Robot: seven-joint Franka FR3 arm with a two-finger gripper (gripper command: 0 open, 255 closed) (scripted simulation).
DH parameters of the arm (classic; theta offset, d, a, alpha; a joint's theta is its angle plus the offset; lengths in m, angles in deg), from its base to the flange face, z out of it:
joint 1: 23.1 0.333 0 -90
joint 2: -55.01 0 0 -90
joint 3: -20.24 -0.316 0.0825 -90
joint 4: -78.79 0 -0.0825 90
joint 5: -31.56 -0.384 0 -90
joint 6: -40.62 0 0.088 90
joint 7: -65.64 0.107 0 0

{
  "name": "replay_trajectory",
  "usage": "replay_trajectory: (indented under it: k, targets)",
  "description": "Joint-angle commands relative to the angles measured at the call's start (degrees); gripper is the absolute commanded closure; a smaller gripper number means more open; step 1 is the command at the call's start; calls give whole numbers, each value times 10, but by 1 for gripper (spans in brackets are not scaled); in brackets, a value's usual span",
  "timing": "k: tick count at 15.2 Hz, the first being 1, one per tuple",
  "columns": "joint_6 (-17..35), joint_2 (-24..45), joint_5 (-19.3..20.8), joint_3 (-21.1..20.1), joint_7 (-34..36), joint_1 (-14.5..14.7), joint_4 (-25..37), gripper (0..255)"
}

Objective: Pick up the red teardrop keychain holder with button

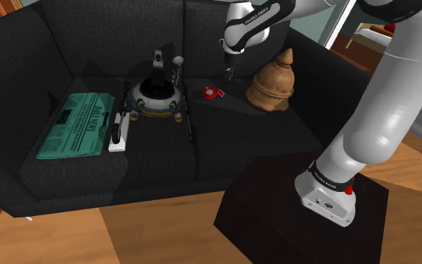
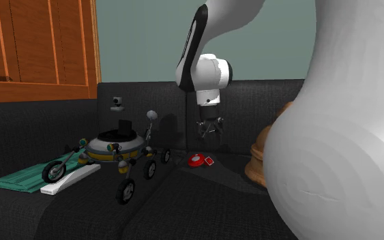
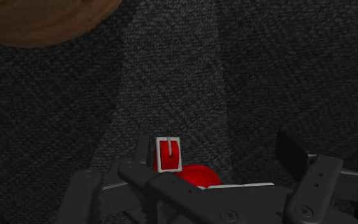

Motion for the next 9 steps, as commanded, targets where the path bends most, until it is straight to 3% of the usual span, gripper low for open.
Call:
replay_trajectory:
  k: [1,5,9]
  targets:
    - [10,46,-5,0,-13,-5,38,0]
    - [21,127,-11,-4,-30,-14,110,0]
    - [45,147,-13,-6,-29,-15,105,0]
